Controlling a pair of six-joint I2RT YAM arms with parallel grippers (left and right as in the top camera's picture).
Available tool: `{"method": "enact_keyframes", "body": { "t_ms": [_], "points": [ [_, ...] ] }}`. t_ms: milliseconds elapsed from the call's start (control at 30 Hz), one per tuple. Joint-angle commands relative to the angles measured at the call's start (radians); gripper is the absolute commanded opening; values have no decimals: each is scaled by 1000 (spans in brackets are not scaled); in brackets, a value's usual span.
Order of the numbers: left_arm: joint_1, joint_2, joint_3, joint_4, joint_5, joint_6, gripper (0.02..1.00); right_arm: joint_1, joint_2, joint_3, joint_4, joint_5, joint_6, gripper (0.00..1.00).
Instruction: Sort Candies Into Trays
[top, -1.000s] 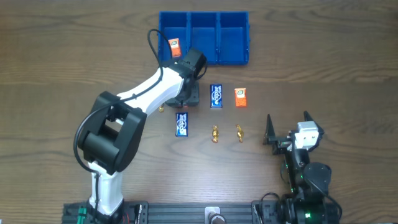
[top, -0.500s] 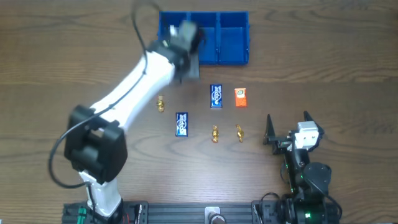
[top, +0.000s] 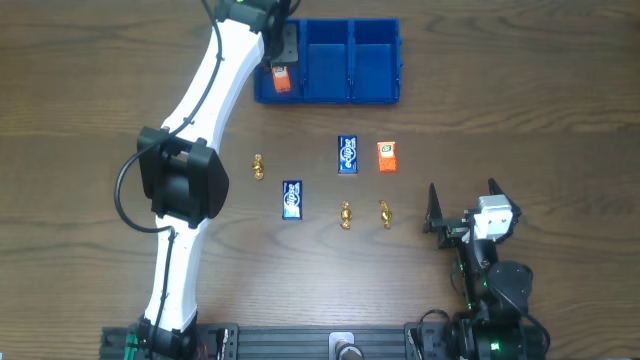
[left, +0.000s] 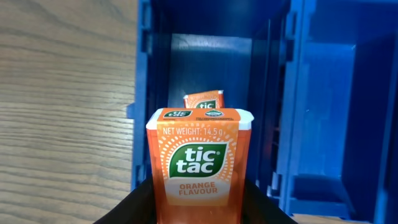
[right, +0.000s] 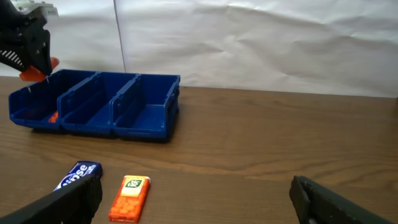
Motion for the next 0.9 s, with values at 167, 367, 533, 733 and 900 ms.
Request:
{"method": "enact_keyframes", "body": {
  "t_ms": [167,367,533,733,900],
  "points": [
    [1,-18,55,6,14,-3,967,-6,-5,-4,-3,-1,-4,998],
    [-143,-18,247,-104,-42,-122,998,-6,-5,-4,-3,-1,-4,998],
    [-362,-7,237,-155,-63,-316,993,-6,-5,-4,-3,-1,-4,998],
    [-518,15,18,-79,-45,-459,978,-6,-5,-4,-3,-1,-4,998],
    [-532,57,-69,-29,-10,-483,963,-6,-5,-4,-3,-1,-4,998]
  ]
}}
